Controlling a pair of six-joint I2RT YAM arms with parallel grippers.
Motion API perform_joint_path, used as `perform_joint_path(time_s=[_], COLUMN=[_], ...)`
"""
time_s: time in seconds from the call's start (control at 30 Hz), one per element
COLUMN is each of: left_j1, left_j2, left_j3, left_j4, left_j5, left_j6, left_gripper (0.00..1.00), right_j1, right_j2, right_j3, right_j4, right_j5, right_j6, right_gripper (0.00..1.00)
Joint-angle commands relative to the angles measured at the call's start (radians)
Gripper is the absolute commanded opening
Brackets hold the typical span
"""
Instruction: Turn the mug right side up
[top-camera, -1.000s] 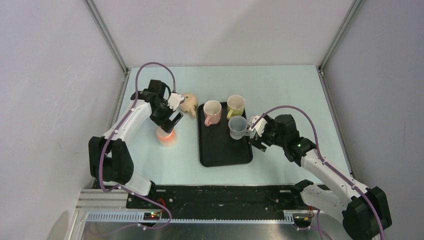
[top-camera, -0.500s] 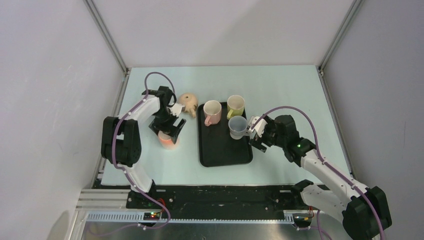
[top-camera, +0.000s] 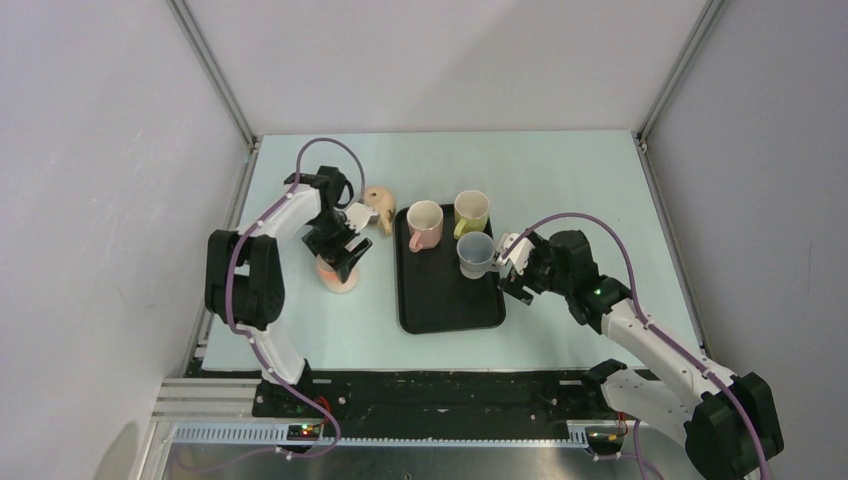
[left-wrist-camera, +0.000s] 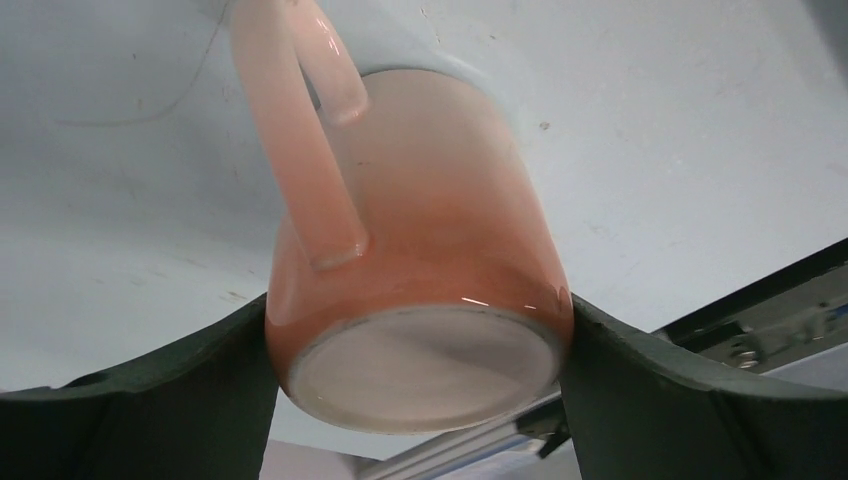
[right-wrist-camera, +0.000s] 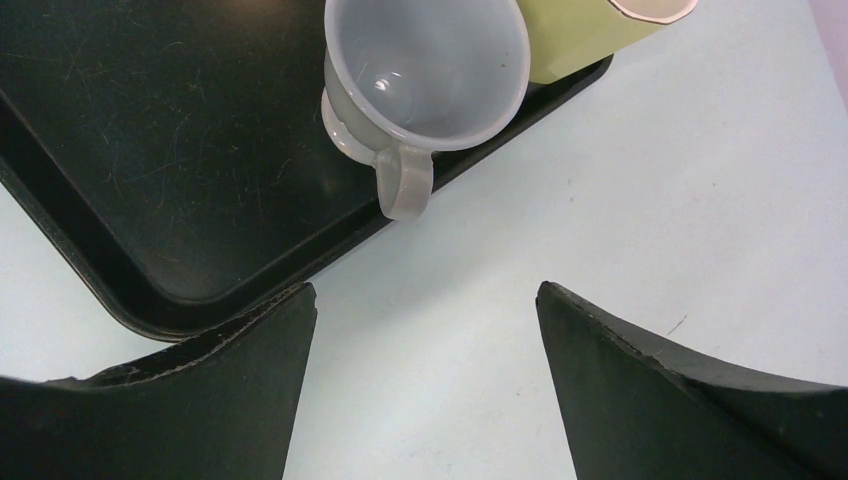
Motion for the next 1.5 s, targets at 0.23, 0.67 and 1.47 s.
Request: perform_joint_path(time_s=[0.23, 0.67, 1.47], left_j1=[-0.043, -0.159, -0.132], left_j2=[-0.016, 0.002, -0.138], left_j3=[-0.008, -0.017, -0.053], left_j4=[-0.021, -0.005, -0.003], left_j5=[-0.029, -0.211, 0.011], left_j6=[0.465, 0.545, 0.169], left_gripper=[0.77, 1.00, 1.00], right_j1=[0.001, -0.002, -0.003], right_j2=[0.008, 0.010, -0.009], right_j3=[0.002, 0.002, 0.002], right_j4=[0.039, 0.038, 0.035], right_j5=[-0.002, 0.000, -0.008], right_j6=[-0.001, -0.004, -0.004], right_gripper=[0.86, 0.86, 0.86])
